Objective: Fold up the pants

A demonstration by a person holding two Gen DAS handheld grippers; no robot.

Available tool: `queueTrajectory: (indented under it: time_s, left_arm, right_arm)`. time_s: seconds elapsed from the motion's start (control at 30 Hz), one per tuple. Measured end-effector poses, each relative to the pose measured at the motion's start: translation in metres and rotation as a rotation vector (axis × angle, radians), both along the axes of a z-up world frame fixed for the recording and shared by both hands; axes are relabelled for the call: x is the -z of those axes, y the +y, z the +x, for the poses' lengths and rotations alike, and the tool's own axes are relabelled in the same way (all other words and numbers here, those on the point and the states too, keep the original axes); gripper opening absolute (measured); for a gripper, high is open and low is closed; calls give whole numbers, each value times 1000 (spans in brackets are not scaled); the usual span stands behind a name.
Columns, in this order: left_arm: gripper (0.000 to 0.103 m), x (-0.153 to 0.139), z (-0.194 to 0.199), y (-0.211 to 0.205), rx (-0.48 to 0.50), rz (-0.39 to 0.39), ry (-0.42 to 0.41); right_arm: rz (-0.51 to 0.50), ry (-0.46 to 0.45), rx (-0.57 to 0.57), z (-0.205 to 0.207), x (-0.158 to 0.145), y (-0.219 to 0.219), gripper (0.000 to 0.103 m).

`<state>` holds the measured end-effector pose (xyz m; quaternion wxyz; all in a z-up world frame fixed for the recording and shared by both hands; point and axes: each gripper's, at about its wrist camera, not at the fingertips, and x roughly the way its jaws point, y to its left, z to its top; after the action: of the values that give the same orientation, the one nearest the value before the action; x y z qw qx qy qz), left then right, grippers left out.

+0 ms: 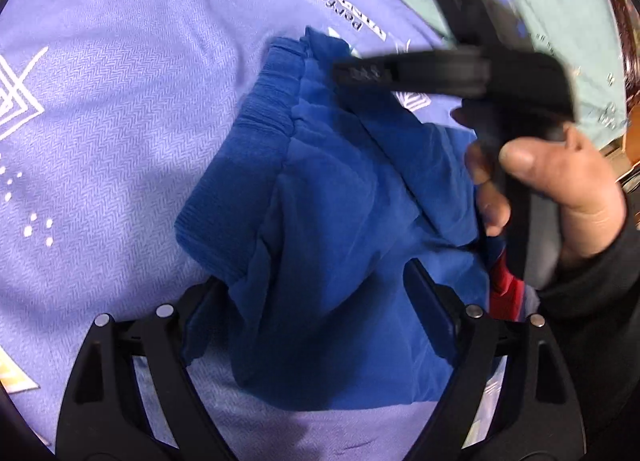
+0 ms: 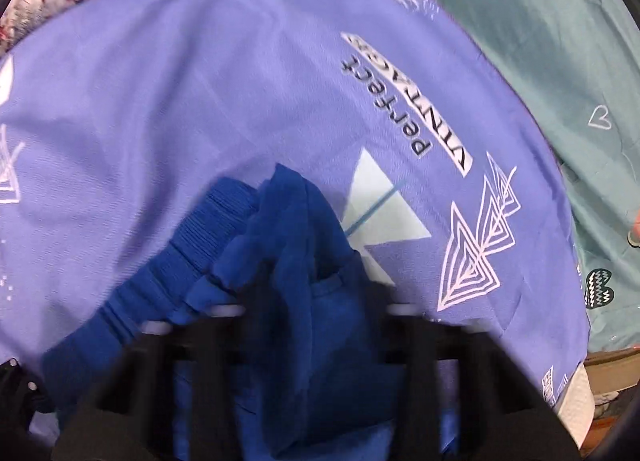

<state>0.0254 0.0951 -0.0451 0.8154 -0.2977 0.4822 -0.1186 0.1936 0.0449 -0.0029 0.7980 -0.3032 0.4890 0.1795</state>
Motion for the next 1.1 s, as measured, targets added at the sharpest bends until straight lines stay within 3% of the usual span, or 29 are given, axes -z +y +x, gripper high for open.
queueTrajectory:
  time_s: [0.03,0.07,0.13,0.23,0.33,0.4,0.57,0.63,0.7,0.73,0.77,0.8,0.83,0.93,1.1]
  left_arm:
    - [73,1,1,4,-13,-16,-6]
    - [55,2,2,8,-21,-22,0]
    - [34,10,7,14,-19,-70,30]
    - [27,10,13,15,7,-106,34]
    - [15,-4,13,19,13,-97,-21]
    - [14,-16,8,33,-29,-102,-64]
    - [14,-64,-28,98,-180,-88,-174]
    - [14,-78,-43,122,-243,-32,-189]
    - [22,-81,-49,140,-291,66,-155]
    - [37,-74,-49,153,-324,122,-104]
    - [48,-66,-49,164,-342,155,-62]
    - [48,-59,-51,173,-360,181,-33]
    - [50,-55,-52,185,-387,221,-5]
    - [69,-63,-49,199,-412,255,-13]
    - [75,-84,-27,192,-368,299,-107]
  right_arm:
    - [19,8,13,2,-2,-7,7]
    - [55,2,25,3,-10,-17,7]
    - [105,-4,39,5,-25,-33,6]
    - [209,-19,40,8,-53,-49,6]
    - [277,-58,16,8,-79,-53,5]
    - [334,-67,-20,12,-97,-44,5]
    - [434,-100,-123,20,-136,-9,5]
    - [466,-107,-135,33,-143,8,6]
    - [383,-172,-89,49,-132,30,41]
    - [291,-230,-37,56,-122,36,72]
    - [206,-287,15,60,-114,38,75]
    - [168,-332,43,61,-108,33,75]
    - [169,-361,71,60,-109,19,75]
    - [274,-357,177,51,-124,-62,76]
    - [313,-344,379,-8,-118,-227,80]
